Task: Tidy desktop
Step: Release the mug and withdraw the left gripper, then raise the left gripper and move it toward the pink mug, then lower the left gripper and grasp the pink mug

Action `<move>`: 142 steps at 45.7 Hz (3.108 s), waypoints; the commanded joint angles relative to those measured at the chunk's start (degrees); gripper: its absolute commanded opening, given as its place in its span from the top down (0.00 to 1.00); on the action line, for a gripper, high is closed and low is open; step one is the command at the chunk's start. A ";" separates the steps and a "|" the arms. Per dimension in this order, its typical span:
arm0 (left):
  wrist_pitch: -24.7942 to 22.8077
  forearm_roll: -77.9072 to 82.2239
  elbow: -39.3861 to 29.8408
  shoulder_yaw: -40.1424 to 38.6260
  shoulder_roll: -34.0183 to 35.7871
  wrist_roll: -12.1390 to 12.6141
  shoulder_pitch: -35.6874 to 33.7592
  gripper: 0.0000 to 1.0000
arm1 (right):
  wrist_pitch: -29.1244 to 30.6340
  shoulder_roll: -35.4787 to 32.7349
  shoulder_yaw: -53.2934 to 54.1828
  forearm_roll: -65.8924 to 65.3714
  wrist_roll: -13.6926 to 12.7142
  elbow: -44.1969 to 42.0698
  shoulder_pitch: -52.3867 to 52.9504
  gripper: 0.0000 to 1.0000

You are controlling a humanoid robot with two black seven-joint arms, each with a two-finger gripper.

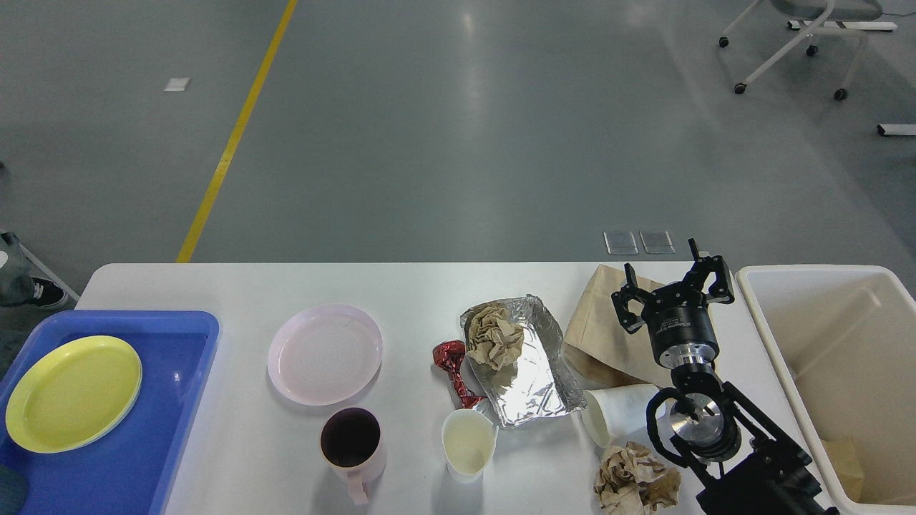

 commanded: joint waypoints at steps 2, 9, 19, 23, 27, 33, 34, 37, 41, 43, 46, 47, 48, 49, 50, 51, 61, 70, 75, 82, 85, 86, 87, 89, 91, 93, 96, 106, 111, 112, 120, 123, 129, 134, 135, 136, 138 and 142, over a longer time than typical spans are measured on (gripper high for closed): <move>-1.56 -0.50 -0.78 0.06 0.83 -0.55 -0.35 0.17 | -0.09 -0.02 0.00 0.00 0.00 0.07 -0.01 0.00; -9.11 -0.67 -0.96 2.86 2.49 0.06 -5.87 0.08 | 0.00 0.06 0.00 0.00 0.00 -0.02 0.00 0.00; -15.08 -1.64 -4.20 23.94 0.57 -0.20 -32.75 0.04 | 0.00 -0.02 0.00 0.00 0.00 0.07 -0.09 0.00; -15.08 -3.48 -6.67 31.59 -4.08 -0.11 -42.16 0.04 | 0.00 0.06 0.00 0.00 0.00 0.07 -0.09 0.00; -15.08 -6.91 -10.61 37.92 -11.37 -0.03 -49.81 0.04 | 0.00 0.06 0.00 0.00 0.00 0.07 0.00 0.00; -15.08 -10.34 -18.52 44.17 -21.92 0.06 -61.94 0.04 | 0.00 -0.02 0.00 0.00 0.00 -0.02 -0.09 0.00; -15.08 -11.04 -19.76 44.70 -23.41 0.06 -63.70 0.04 | 0.00 0.06 0.00 0.00 0.00 0.07 -0.01 0.00; -15.08 -13.76 -22.48 45.76 -27.11 0.15 -68.36 0.04 | 0.00 -0.02 0.00 0.00 0.00 -0.02 -0.01 0.00; -15.08 -18.07 -27.75 46.72 -31.15 0.24 -74.34 0.04 | 0.00 0.06 0.00 0.00 0.00 -0.02 -0.01 0.00; -15.08 -20.18 -30.83 47.60 -33.44 0.24 -77.59 0.04 | 0.00 0.06 0.00 0.00 0.00 0.07 -0.09 0.00; -15.08 -22.99 -35.31 48.75 -36.34 0.33 -82.60 0.04 | -0.09 0.06 0.00 0.00 0.00 -0.02 -0.09 0.00; -15.08 -23.96 -36.98 49.10 -37.13 0.33 -84.36 0.04 | 0.00 0.06 0.00 0.00 0.00 -0.02 -0.09 0.00; -15.08 -24.84 -38.73 49.45 -37.57 0.33 -86.11 0.04 | 0.00 -0.02 0.00 0.00 0.00 -0.02 -0.01 0.00; -15.08 -25.80 -40.41 49.80 -38.01 0.33 -87.96 0.04 | -0.09 -0.02 0.00 0.00 0.00 -0.02 -0.09 0.00; -15.08 -26.77 -42.07 50.24 -38.37 0.33 -89.80 0.04 | 0.00 -0.02 0.00 0.00 0.00 -0.02 -0.09 0.00; -15.08 -27.65 -43.74 50.50 -38.72 0.33 -91.82 0.04 | 0.00 -0.02 0.00 0.00 0.00 -0.02 -0.09 0.00; -15.08 -33.89 -56.94 54.55 -44.69 0.24 -105.99 0.04 | 0.00 -0.02 0.00 0.00 0.00 -0.02 0.00 0.00; -15.08 -40.57 -60.81 54.64 -49.00 0.50 -108.19 0.04 | 0.00 0.06 0.00 0.00 0.00 -0.02 -0.09 0.00; -15.08 -44.17 -60.90 54.11 -50.76 3.57 -107.93 0.04 | 0.00 -0.02 0.00 0.00 0.00 -0.02 -0.09 0.00; -15.08 -45.67 -60.72 53.32 -50.41 7.09 -107.31 0.04 | 0.00 -0.02 0.00 0.00 0.00 -0.02 -0.09 0.00; -15.08 -45.50 -60.55 52.62 -50.32 7.18 -107.23 0.04 | -0.09 -0.02 0.00 0.00 0.00 -0.02 0.00 0.00; -15.08 -45.41 -60.46 52.44 -50.24 7.18 -107.23 0.04 | -0.09 -0.02 0.00 0.00 0.00 -0.02 0.00 0.00; -15.08 -45.32 -60.37 52.35 -50.15 7.27 -107.23 0.04 | 0.00 -0.02 0.00 0.00 0.00 -0.02 0.00 0.00; -15.08 -45.32 -60.29 52.35 -49.88 7.18 -107.23 0.04 | -0.09 -0.02 0.00 0.00 0.00 0.07 0.00 0.00; -15.08 -45.32 -60.29 52.27 -49.88 7.27 -107.14 0.04 | -0.09 -0.02 0.00 0.00 0.00 -0.02 0.00 0.00; -14.75 -45.32 -60.20 52.35 -49.88 7.27 -106.96 0.04 | 0.00 -0.02 0.00 0.00 0.00 -0.02 0.00 0.00; -14.92 -45.24 -59.58 52.26 -49.88 7.27 -106.44 0.04 | -0.09 -0.02 0.00 0.00 0.00 0.07 0.00 0.00; -14.66 -45.24 -59.05 48.84 -49.97 7.36 -102.49 0.04 | 0.00 -0.02 0.00 0.00 0.00 -0.02 0.00 0.00; -13.09 -44.01 -58.88 44.89 -49.97 7.53 -96.16 0.04 | -0.09 0.06 0.00 0.00 0.00 0.07 0.00 0.00; -11.95 -43.22 -58.97 44.19 -49.80 7.53 -94.67 0.05 | 0.00 -0.02 0.00 0.00 0.00 -0.02 -0.09 0.00; -1.31 -38.82 -58.88 41.81 -49.80 7.53 -81.14 0.05 | 0.00 -0.02 0.00 0.00 0.00 -0.02 0.00 0.00; 2.64 -37.59 -58.88 41.63 -49.53 7.53 -76.22 0.05 | 0.00 -0.02 0.00 0.00 0.00 -0.02 0.00 0.00; 12.13 -35.13 -57.91 38.21 -49.18 7.53 -65.85 0.05 | 0.00 -0.02 0.00 0.00 0.00 -0.02 0.00 0.00; 17.94 -32.67 -55.28 35.66 -49.00 7.53 -56.80 0.06 | 0.00 -0.02 0.00 0.00 0.00 0.07 0.00 0.00; 18.73 -32.23 -54.49 35.13 -49.09 7.53 -55.04 0.06 | -0.09 -0.02 0.00 0.00 0.00 -0.02 0.00 0.00; 19.43 -31.79 -53.70 34.52 -49.27 7.53 -53.37 0.06 | -0.09 -0.02 0.00 0.00 0.00 -0.02 0.00 0.00; 20.49 -31.26 -52.03 33.46 -49.71 7.53 -50.64 0.06 | 0.00 -0.02 0.00 0.00 0.00 -0.02 0.00 0.00; 21.64 -31.26 -48.61 32.31 -49.97 7.53 -46.59 0.07 | -0.09 -0.02 0.00 0.00 0.00 -0.02 0.00 0.00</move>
